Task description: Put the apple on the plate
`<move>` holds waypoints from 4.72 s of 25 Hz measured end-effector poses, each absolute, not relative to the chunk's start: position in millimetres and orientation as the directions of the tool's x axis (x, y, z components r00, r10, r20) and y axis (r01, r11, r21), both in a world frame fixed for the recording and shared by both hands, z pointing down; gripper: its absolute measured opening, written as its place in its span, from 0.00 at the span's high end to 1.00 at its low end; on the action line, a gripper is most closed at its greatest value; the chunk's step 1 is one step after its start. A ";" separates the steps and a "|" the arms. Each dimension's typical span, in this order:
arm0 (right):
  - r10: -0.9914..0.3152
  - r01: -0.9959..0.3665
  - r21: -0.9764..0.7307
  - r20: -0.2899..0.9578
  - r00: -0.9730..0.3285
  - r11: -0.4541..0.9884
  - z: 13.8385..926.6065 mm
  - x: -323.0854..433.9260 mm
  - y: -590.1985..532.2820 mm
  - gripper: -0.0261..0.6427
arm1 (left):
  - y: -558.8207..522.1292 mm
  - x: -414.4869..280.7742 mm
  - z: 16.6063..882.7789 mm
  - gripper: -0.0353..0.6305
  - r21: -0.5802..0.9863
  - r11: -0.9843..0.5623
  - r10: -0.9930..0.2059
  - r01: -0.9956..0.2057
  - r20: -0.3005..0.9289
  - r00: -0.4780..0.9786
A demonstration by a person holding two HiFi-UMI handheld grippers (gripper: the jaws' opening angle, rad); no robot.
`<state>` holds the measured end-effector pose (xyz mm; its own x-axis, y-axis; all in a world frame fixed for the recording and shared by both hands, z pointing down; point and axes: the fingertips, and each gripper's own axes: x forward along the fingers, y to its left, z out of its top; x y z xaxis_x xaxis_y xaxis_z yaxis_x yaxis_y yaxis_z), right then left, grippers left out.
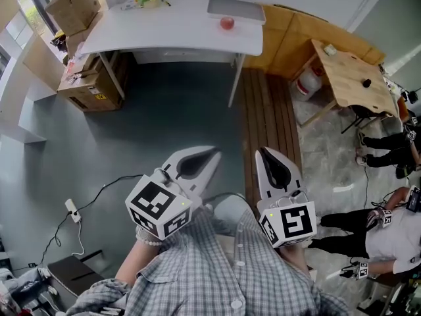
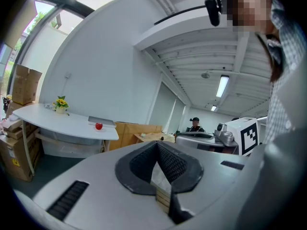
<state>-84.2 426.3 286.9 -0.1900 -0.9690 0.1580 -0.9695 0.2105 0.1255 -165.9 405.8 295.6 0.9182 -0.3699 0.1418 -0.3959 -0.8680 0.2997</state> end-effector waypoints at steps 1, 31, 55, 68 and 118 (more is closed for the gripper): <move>-0.969 -0.969 0.127 0.160 -0.191 0.212 287.6 -86.0 426.9 0.92 | 406.3 -167.9 296.0 0.93 0.300 -0.867 -0.372 -0.398 0.141 0.918; -0.959 -0.959 0.130 0.166 -0.231 0.254 292.0 -61.1 377.8 0.92 | 360.0 -148.7 290.1 0.93 0.280 -0.852 -0.425 -0.443 0.126 0.897; -0.944 -0.946 0.115 0.175 -0.280 0.302 292.8 -23.7 302.4 0.92 | 288.3 -105.5 283.5 0.93 0.277 -0.837 -0.455 -0.471 0.125 0.882; -0.922 -0.922 0.113 0.171 -0.348 0.369 292.1 -7.8 228.5 0.92 | 221.5 -90.8 280.0 0.93 0.264 -0.803 -0.521 -0.534 0.123 0.845; -0.926 -0.933 0.096 0.193 -0.323 0.346 309.6 87.0 91.7 0.92 | 82.4 -6.0 296.8 0.93 0.276 -0.794 -0.520 -0.541 0.151 0.841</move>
<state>87.0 91.7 309.6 -0.3234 -0.9263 0.1932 -0.9333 0.3459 0.0962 -6.0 82.4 296.8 0.8407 -0.5199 0.1513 -0.5409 -0.7944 0.2762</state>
